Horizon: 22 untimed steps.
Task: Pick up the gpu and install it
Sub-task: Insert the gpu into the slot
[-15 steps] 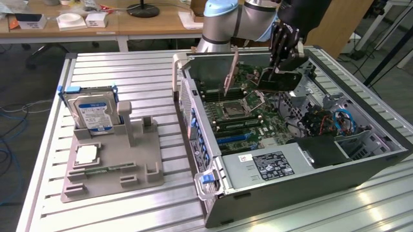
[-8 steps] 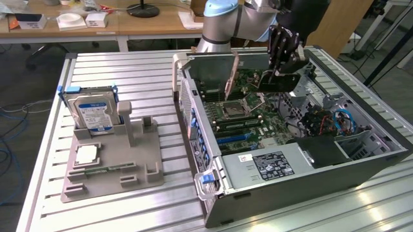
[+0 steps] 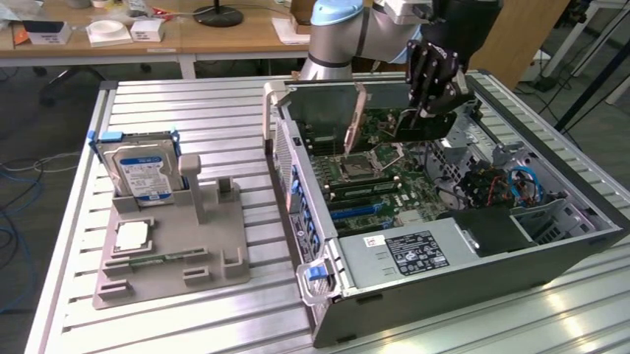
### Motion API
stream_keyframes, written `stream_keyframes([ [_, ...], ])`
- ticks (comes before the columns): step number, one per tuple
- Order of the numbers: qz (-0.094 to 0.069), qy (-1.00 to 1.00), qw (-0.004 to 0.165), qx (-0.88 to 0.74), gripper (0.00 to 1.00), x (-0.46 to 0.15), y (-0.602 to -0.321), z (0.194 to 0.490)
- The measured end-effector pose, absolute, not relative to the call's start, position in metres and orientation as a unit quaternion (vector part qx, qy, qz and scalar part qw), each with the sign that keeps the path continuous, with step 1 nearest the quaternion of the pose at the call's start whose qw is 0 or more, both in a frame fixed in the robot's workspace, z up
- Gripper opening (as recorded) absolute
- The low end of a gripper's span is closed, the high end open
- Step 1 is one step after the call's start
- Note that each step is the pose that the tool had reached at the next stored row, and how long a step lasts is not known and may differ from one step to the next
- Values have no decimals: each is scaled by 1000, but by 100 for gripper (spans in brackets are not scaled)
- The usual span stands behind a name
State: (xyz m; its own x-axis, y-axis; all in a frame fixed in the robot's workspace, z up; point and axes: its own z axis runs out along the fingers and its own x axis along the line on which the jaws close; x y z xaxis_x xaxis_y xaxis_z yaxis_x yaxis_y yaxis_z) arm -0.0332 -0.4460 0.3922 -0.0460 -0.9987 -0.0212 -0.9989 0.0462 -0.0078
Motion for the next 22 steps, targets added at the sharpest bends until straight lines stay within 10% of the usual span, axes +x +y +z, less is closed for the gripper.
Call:
stream_keyframes([
  [22, 3, 713, 11, -702, 26, -36, -446, 370],
])
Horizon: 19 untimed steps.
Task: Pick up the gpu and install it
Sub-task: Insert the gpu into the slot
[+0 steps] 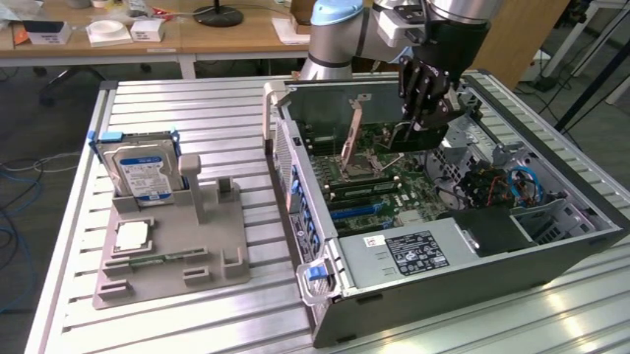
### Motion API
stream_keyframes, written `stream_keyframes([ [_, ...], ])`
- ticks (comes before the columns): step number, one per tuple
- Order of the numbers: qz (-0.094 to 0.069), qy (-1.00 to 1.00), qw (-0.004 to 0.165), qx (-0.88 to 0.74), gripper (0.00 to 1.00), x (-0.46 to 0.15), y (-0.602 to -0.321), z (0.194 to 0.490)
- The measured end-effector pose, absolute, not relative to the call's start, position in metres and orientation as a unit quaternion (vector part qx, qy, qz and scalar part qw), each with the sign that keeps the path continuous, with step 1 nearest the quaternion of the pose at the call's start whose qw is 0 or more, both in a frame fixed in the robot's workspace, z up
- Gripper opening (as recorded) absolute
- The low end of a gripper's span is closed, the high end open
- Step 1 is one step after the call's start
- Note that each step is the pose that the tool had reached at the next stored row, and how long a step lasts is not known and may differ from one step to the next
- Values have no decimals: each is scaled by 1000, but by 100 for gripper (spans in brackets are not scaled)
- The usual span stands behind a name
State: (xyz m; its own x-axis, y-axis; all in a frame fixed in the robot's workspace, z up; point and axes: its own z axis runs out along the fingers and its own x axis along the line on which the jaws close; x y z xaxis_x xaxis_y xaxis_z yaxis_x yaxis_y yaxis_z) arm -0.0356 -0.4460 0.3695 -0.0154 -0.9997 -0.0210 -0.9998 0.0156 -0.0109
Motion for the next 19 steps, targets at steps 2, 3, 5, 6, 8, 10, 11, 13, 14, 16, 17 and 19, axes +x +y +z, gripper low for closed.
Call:
stream_keyframes([
  [2, 4, 713, 11, -702, 26, -36, -446, 369],
  [3, 4, 713, 11, -702, 26, -36, -446, 368],
  [5, 3, 713, 11, -702, 26, -36, -446, 367],
  [6, 3, 713, 11, -702, 26, -36, -446, 366],
  [8, 3, 713, 11, -702, 26, -36, -446, 365],
  [10, 3, 713, 11, -702, 26, -36, -446, 365],
  [11, 3, 713, 11, -702, 26, -36, -446, 365],
  [13, 3, 713, 11, -702, 26, -36, -446, 365],
  [14, 3, 713, 11, -702, 26, -36, -446, 365],
  [16, 3, 713, 11, -702, 26, -36, -446, 364],
  [17, 3, 713, 11, -702, 26, -36, -446, 364],
  [19, 3, 713, 11, -702, 26, -36, -446, 363],
])
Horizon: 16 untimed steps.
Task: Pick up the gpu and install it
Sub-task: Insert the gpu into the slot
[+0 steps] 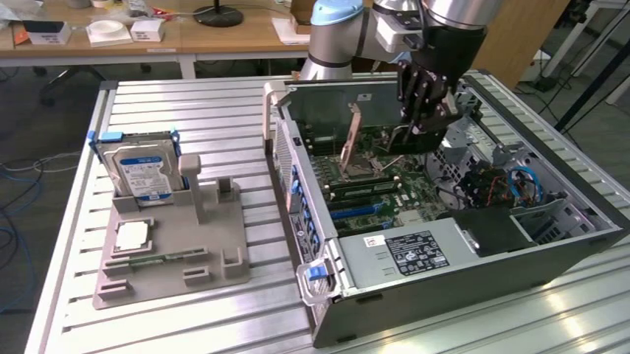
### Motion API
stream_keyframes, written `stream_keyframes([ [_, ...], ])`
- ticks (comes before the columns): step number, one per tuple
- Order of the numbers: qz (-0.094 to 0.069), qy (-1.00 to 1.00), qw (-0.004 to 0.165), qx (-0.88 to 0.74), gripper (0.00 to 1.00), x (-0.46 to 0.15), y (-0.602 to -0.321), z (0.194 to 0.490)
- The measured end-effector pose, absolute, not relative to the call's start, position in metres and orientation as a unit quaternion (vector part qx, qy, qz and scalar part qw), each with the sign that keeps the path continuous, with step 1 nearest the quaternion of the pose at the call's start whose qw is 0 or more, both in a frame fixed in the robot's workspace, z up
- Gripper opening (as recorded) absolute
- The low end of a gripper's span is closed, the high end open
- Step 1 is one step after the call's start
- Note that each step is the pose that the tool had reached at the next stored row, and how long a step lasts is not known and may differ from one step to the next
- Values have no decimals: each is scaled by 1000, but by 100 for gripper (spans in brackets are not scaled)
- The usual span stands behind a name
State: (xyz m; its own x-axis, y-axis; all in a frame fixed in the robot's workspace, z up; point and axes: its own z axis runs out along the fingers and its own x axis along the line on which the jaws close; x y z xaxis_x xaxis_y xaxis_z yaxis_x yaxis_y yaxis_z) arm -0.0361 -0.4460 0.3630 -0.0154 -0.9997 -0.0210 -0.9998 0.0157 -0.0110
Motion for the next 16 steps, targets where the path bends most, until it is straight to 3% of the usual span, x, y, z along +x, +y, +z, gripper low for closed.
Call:
stream_keyframes([
  [16, 3, 712, 11, -702, 26, -40, -446, 351],
])
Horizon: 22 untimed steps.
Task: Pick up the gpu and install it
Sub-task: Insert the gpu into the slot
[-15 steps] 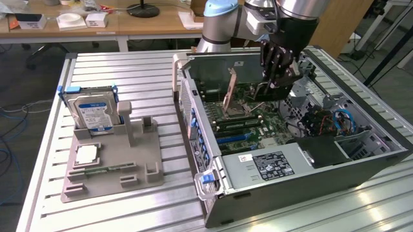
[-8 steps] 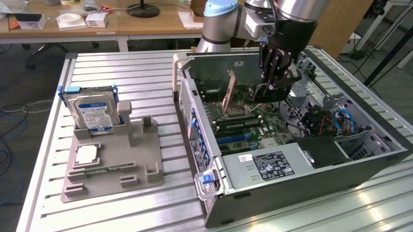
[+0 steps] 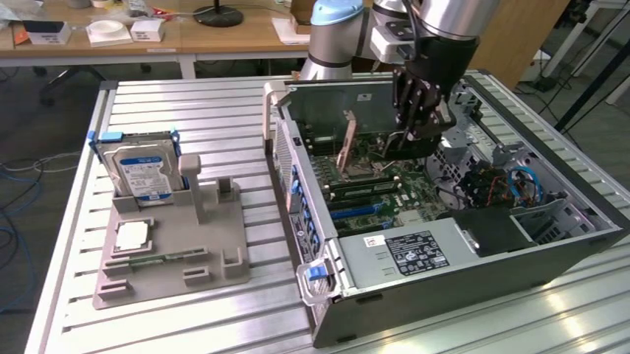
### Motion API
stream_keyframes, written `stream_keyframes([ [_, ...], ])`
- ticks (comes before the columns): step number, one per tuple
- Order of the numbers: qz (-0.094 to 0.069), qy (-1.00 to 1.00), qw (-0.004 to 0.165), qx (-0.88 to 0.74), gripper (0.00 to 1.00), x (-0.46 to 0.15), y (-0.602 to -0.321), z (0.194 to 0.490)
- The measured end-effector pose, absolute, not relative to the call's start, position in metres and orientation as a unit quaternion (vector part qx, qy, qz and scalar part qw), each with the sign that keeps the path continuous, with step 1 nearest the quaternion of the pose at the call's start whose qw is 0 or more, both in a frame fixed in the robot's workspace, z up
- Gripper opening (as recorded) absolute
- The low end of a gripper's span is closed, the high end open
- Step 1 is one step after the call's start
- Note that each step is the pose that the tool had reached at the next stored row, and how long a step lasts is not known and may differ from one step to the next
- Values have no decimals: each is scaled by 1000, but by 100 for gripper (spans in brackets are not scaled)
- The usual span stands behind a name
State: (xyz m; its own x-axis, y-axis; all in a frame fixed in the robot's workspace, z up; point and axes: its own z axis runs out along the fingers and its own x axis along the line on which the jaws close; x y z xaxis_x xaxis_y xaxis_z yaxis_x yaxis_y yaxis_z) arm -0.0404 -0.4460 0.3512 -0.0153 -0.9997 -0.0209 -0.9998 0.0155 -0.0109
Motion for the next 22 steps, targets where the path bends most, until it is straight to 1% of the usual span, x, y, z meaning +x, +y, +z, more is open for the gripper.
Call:
stream_keyframes([
  [22, 3, 712, 11, -702, 26, -52, -448, 337],
])
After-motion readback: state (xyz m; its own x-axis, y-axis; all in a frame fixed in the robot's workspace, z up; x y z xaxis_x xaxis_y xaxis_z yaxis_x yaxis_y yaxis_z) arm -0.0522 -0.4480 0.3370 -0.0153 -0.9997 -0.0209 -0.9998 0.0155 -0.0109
